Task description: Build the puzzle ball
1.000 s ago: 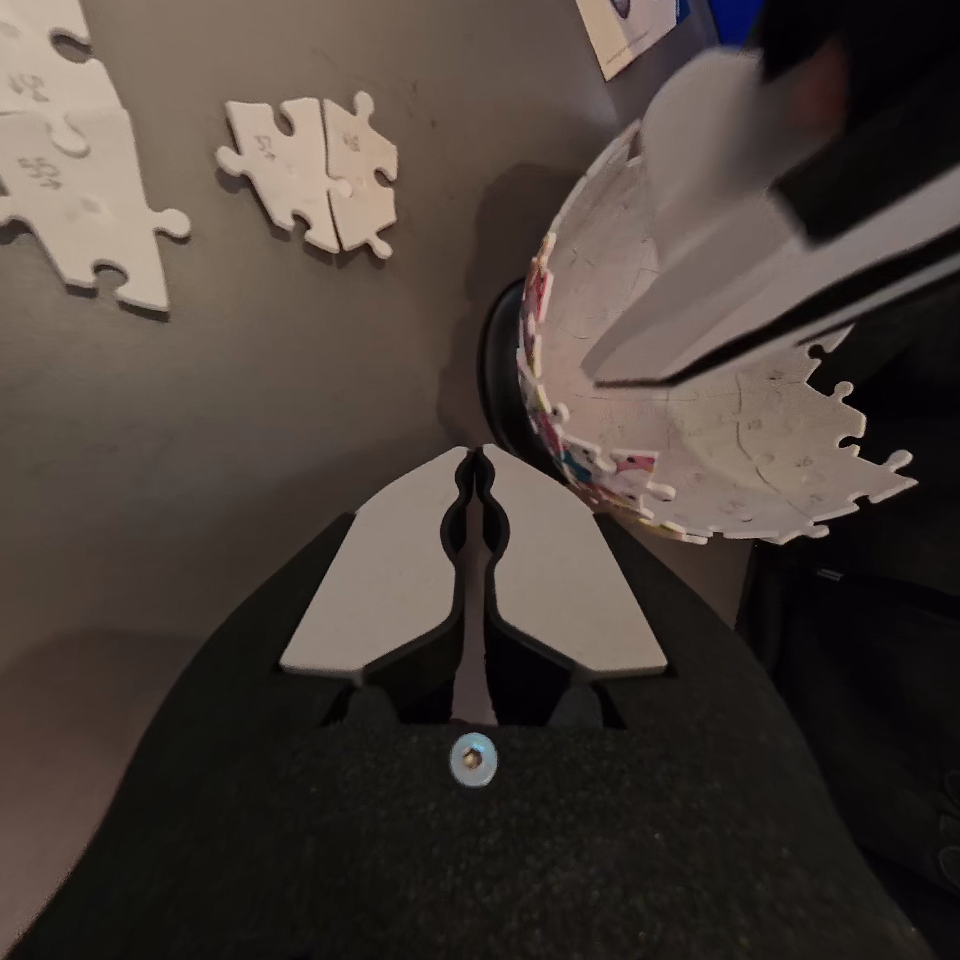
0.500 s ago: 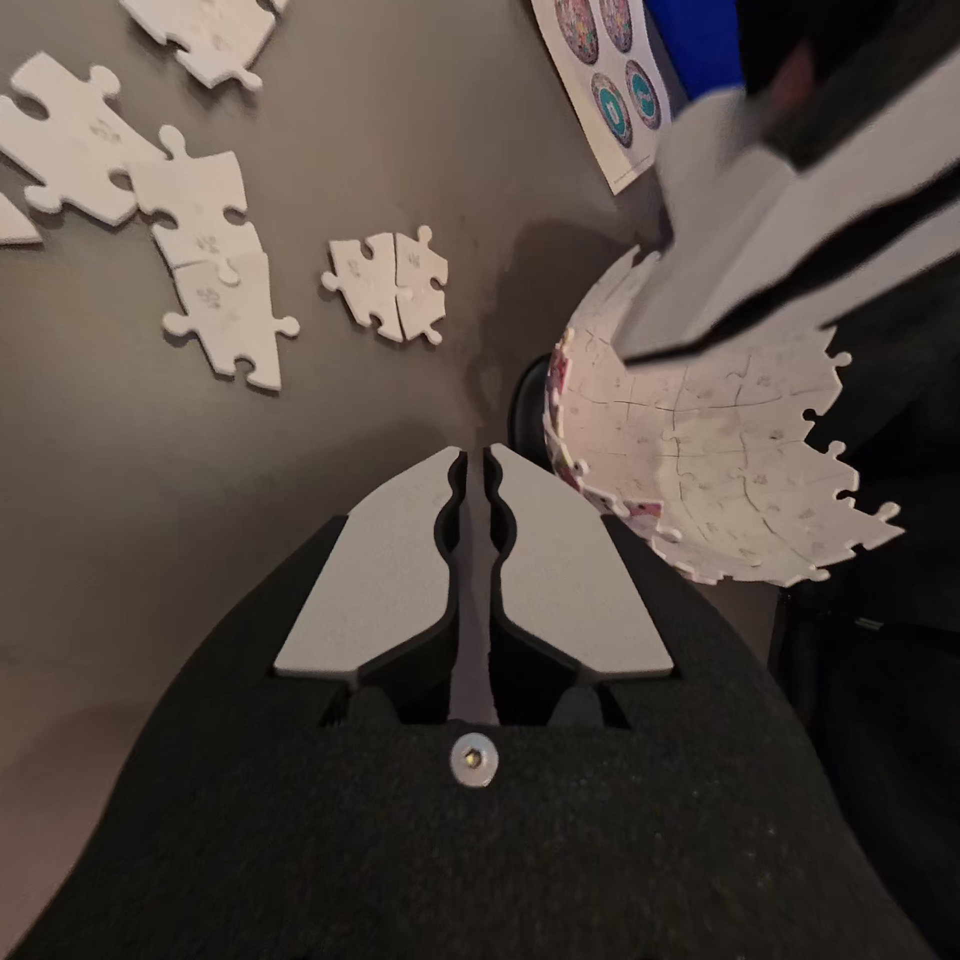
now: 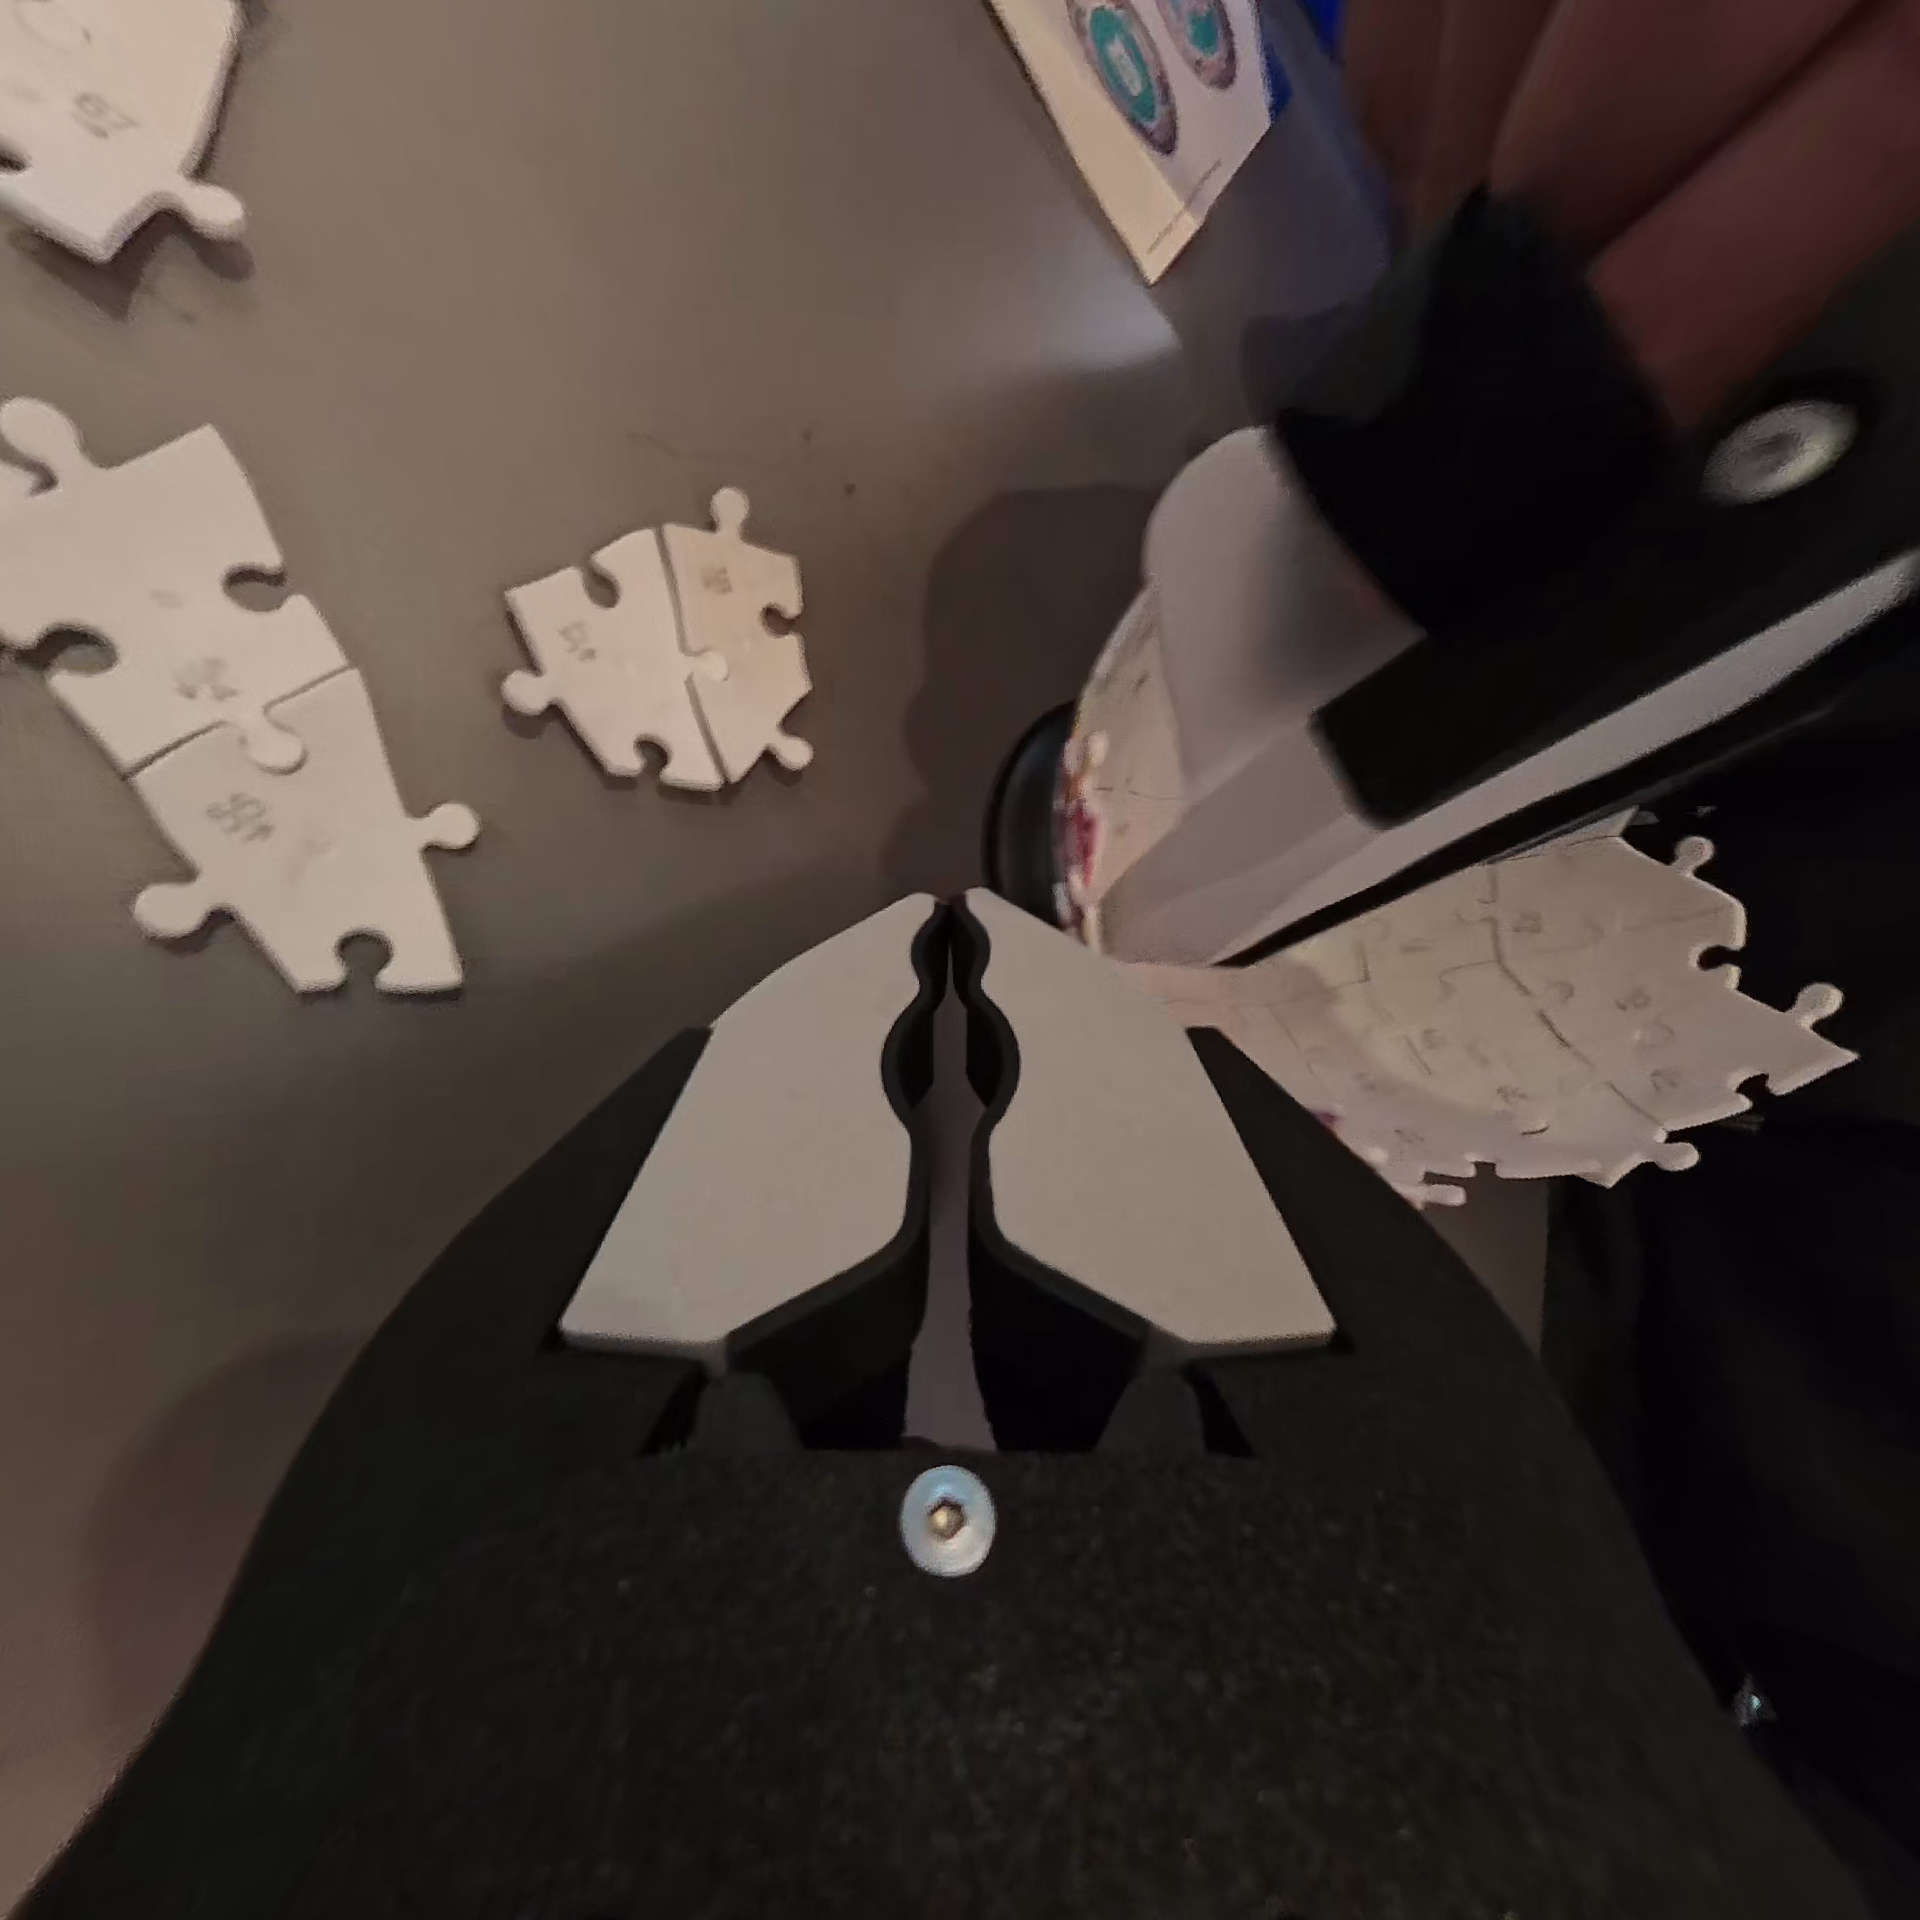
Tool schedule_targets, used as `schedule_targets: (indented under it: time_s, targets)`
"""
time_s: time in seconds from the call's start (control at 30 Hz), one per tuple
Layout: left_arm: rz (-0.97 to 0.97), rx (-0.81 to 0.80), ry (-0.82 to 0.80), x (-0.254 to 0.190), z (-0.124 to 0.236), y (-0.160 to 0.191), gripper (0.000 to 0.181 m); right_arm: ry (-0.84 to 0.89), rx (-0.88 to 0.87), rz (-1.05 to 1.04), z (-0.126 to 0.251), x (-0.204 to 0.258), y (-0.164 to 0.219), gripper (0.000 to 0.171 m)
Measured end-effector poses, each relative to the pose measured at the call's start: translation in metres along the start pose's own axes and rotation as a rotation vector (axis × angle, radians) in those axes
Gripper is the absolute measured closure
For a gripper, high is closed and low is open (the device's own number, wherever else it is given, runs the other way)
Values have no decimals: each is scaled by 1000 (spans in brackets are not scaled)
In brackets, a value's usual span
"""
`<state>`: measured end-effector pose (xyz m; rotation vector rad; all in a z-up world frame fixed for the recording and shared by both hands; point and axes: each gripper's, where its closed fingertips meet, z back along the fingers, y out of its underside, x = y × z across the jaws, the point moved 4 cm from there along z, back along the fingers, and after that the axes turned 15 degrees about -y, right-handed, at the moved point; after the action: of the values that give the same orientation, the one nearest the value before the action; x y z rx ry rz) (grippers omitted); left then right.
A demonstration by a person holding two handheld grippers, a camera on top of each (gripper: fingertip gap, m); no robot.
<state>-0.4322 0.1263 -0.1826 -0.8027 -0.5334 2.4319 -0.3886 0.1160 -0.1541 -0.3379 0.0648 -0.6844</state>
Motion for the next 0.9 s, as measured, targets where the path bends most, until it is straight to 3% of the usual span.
schedule_targets:
  time_s: [0.9]
  targets:
    - [-28, 37, -58, -1, -3, 4, 181, 13, 6, -11, 1, 0, 2, 171]
